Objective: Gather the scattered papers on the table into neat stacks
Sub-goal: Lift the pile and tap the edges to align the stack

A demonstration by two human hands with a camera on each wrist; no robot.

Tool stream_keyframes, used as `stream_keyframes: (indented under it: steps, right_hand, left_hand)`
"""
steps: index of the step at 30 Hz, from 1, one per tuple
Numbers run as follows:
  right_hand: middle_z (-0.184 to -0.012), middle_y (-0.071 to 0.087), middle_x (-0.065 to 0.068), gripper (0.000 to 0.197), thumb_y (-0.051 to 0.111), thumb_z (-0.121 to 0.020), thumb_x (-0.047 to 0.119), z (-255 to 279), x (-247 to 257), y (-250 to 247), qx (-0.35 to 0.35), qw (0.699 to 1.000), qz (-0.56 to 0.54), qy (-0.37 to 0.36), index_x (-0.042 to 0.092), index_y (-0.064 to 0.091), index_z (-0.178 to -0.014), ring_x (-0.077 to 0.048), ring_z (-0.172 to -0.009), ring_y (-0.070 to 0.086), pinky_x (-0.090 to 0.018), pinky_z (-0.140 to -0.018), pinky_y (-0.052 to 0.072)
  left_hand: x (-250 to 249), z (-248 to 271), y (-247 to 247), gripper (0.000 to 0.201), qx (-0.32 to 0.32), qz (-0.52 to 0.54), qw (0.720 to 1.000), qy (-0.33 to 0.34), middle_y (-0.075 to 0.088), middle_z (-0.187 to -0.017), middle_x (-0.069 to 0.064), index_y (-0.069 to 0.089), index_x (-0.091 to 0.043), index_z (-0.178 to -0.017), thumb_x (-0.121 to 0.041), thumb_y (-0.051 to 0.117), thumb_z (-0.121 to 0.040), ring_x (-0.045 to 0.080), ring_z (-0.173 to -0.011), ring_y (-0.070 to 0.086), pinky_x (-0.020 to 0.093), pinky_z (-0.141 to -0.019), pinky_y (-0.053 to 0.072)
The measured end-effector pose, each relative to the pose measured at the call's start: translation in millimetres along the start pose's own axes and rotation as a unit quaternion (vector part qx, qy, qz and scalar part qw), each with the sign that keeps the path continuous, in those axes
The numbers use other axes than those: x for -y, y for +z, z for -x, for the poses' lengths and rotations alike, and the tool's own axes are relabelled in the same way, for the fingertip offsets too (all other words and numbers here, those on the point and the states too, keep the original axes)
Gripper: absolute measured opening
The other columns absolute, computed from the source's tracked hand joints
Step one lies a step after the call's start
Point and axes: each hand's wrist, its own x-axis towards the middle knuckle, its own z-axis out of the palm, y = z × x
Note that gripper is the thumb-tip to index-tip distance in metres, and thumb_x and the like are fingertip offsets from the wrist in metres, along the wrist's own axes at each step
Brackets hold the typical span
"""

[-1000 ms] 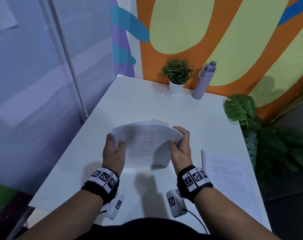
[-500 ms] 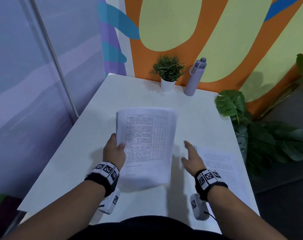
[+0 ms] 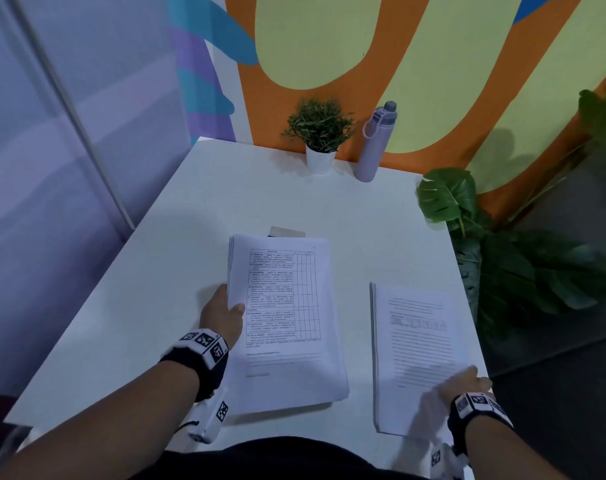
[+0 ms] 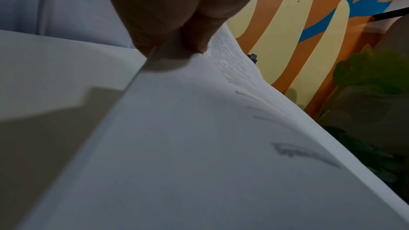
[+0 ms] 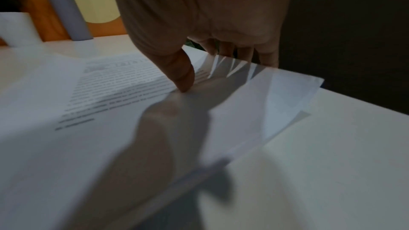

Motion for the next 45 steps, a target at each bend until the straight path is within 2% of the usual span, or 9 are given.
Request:
stream_keyframes:
  steps: [12,16,19,23,25,31,36,41,45]
  right_hand:
    - [-0.134,0.030,-0.016,0.049,0.046,-0.087,0.013,96,97,50,0.073,0.943,0.072,-0.318,0.006,0.032,-0.133,-0.036,-0.117,0.046,-0.043,-0.101,0.041]
    - [-0.138,0.038,-0.023,0.040,0.039,-0.095,0.008,124,123,74,0.163,0.902,0.043,-0.397,0.002,0.040,-0.135,0.001,-0.068,0.030,-0.035,-0.100,0.040]
    - [-0.140,0.038,-0.022,0.043,0.038,-0.097,0.009,137,131,79,0.188,0.887,0.081,-0.413,0.001,0.035,-0.139,-0.016,-0.088,0.048,-0.035,-0.100,0.039]
    - [-0.139,0.043,-0.018,0.043,0.036,-0.095,0.003,141,131,77,0.223,0.881,0.077,-0.411,0.002,0.035,-0.137,-0.030,-0.124,0.048,-0.031,-0.099,0.040]
    - [-0.138,0.046,-0.015,0.044,0.038,-0.096,0.008,144,128,73,0.243,0.880,0.046,-0.405,0.005,0.033,-0.139,-0.029,-0.125,0.047,-0.029,-0.097,0.039]
    - [-0.129,0.056,-0.010,0.049,0.051,-0.091,0.016,140,139,49,0.252,0.877,-0.182,-0.365,0.013,0.034,-0.138,-0.024,-0.113,0.057,-0.038,-0.102,0.046]
    - [-0.114,0.062,0.003,0.046,0.046,-0.086,-0.002,156,169,-1,0.219,0.802,-0.404,-0.381,0.024,0.040,-0.124,-0.020,-0.108,0.059,-0.041,-0.096,0.048]
    - [-0.108,0.065,0.004,0.043,0.042,-0.089,-0.004,174,178,-19,0.190,0.753,-0.489,-0.397,0.030,0.051,-0.114,-0.017,-0.103,0.060,-0.036,-0.093,0.048]
    - [-0.098,0.063,0.005,0.047,0.042,-0.091,-0.003,177,172,-9,0.197,0.758,-0.495,-0.377,0.030,0.050,-0.123,-0.018,-0.099,0.058,-0.034,-0.090,0.046]
  left_hand:
    - [44,-4,-4,0.040,0.070,-0.080,0.992,-0.069,0.055,-0.130,0.015,0.042,-0.009,-0.133,-0.017,0.046,-0.094,0.032,-0.115,0.054,0.033,-0.092,0.041]
    - [65,-11,-3,0.036,0.083,-0.147,0.974,-0.149,0.056,-0.116,0.019,0.045,-0.001,-0.126,-0.015,0.042,-0.093,0.031,-0.099,0.056,0.028,-0.080,0.043]
    - [74,-16,-6,0.018,0.085,-0.163,0.968,-0.171,0.060,-0.097,0.012,0.056,-0.006,-0.096,-0.020,0.044,-0.093,0.021,-0.078,0.053,0.024,-0.082,0.046]
    - [91,-19,-5,0.028,0.140,-0.115,0.969,-0.166,0.063,-0.112,0.014,0.052,-0.013,-0.105,-0.033,0.048,-0.087,0.026,-0.092,0.060,0.029,-0.089,0.049]
    - [89,-14,-5,0.034,0.163,-0.066,0.973,-0.146,0.065,-0.111,0.018,0.055,-0.008,-0.107,-0.028,0.051,-0.080,0.033,-0.096,0.064,0.041,-0.091,0.053]
    - [38,8,-27,0.048,0.079,0.042,0.995,-0.035,0.057,-0.118,0.004,0.042,-0.019,-0.134,-0.005,0.048,-0.088,0.024,-0.104,0.055,0.034,-0.091,0.044]
    - [-9,5,-49,0.063,0.016,0.135,0.986,0.093,0.059,-0.107,-0.012,0.021,-0.043,-0.126,-0.002,0.050,-0.089,0.008,-0.095,0.060,0.026,-0.082,0.046]
    - [-28,15,-52,0.069,-0.031,0.186,0.975,0.116,0.053,-0.111,-0.013,0.012,-0.027,-0.142,0.002,0.048,-0.091,0.006,-0.099,0.054,0.022,-0.088,0.039]
    - [-14,15,-45,0.045,-0.036,0.181,0.978,0.097,0.054,-0.098,-0.012,0.036,-0.039,-0.112,-0.002,0.048,-0.091,0.016,-0.095,0.054,0.029,-0.085,0.037]
